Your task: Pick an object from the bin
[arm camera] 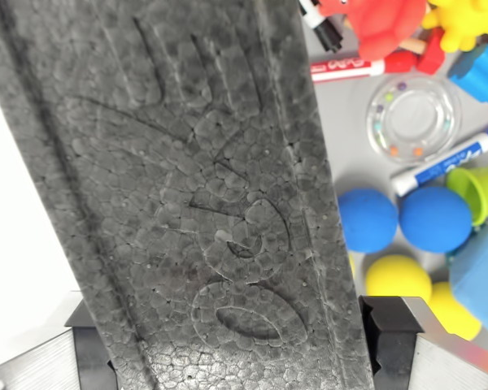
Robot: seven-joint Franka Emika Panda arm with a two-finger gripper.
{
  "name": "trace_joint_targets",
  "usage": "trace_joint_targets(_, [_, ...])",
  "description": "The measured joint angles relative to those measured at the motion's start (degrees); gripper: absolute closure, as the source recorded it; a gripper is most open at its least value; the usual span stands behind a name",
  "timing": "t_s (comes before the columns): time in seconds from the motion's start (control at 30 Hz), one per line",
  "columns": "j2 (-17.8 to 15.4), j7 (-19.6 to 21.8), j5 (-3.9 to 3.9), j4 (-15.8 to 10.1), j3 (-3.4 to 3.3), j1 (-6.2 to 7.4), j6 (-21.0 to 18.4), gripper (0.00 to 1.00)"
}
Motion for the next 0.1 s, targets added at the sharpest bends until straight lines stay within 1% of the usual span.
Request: trace_joint_targets(0.1, [0.00, 0.00, 0.00, 0.00, 0.00, 0.00, 0.00, 1.00])
